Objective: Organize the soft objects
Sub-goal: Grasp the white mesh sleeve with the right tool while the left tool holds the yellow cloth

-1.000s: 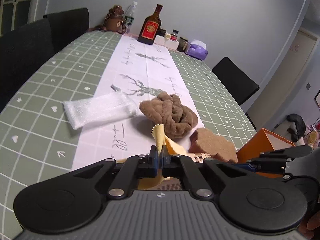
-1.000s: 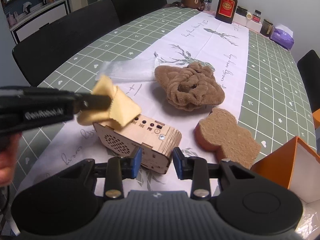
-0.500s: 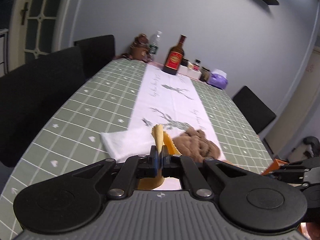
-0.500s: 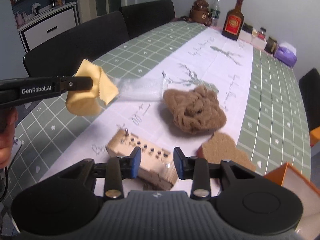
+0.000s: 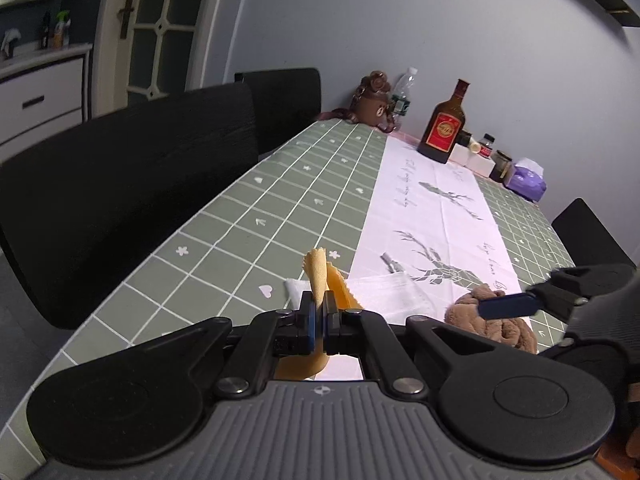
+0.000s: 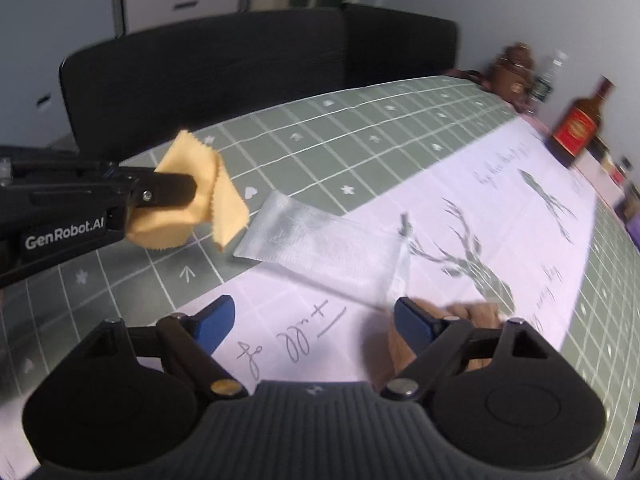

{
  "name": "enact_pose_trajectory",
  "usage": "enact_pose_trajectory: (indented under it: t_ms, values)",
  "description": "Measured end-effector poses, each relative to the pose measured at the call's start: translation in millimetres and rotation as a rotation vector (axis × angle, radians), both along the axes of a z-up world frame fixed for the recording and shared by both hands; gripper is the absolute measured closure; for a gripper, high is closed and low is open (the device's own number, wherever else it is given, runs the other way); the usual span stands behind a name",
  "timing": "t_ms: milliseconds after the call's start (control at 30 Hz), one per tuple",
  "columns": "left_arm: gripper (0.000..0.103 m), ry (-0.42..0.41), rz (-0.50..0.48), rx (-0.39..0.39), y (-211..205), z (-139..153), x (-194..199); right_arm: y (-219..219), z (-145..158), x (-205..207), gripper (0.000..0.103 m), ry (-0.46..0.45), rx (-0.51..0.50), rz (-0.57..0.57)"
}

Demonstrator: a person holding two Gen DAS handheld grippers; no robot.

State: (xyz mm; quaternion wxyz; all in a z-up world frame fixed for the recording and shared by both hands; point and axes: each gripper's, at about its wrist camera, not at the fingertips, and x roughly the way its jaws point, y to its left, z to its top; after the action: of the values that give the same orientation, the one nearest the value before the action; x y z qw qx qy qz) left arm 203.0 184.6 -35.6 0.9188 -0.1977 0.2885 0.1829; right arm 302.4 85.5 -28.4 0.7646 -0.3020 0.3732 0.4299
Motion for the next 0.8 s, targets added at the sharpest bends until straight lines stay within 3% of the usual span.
enact_pose_trajectory:
  t_ms: [267, 467, 700, 800]
  values:
    - [0.1, 0.063, 0.032, -0.012, 7.3, -19.1, 14.6, 40.7, -39.7, 31.8, 0.017, 0.011, -0.161, 0.14]
    - [0.1, 0.082, 0.043, -0.021, 10.7, -27.3, 17.7, 50.8, -53.2, 56.1, 0.019, 0.072, -0.141, 0.132]
    - [0.1, 0.1, 0.043, -0.028, 13.1, -33.0, 19.3, 48.5, -62.2, 74.7, 0.054, 0.197, -0.067, 0.052]
    - [0.1, 0.102, 0.039, -0.033, 12.9, -33.1, 19.5, 46.8, -62.2, 77.4, 0.066, 0.201, -0.052, 0.016]
